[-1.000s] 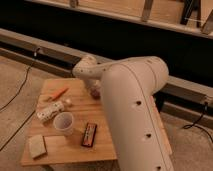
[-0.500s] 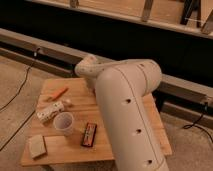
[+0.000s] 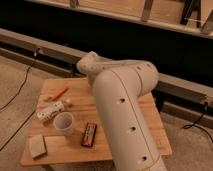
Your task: Push the ceramic bowl across the table
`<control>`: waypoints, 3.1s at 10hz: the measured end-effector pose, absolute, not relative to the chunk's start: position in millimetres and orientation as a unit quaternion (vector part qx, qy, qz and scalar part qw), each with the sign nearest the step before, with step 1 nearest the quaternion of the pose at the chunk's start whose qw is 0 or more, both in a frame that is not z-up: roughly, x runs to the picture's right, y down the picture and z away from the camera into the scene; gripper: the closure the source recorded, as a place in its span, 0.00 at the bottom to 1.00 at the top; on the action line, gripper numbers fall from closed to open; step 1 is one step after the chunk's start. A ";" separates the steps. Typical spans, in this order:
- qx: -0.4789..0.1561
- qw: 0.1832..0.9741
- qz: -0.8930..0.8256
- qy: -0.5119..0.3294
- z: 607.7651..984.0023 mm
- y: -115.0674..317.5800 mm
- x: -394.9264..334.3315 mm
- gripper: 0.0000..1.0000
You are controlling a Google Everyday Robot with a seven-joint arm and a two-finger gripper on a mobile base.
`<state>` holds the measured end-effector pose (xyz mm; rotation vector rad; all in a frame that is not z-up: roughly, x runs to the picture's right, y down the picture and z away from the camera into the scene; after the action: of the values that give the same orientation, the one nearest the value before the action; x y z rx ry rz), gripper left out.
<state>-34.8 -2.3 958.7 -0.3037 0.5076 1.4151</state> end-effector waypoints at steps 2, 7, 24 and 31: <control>-0.135 0.721 0.639 0.233 959.6 -6.4 -29.3 0.35; -0.135 0.721 0.635 0.243 958.3 -8.7 -20.1 0.35; 0.094 0.630 0.634 0.439 890.5 -64.9 202.0 0.35; 0.070 0.591 0.700 0.395 866.7 -52.3 137.0 0.35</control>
<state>137.0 -52.3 866.7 0.1639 0.9200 1.6292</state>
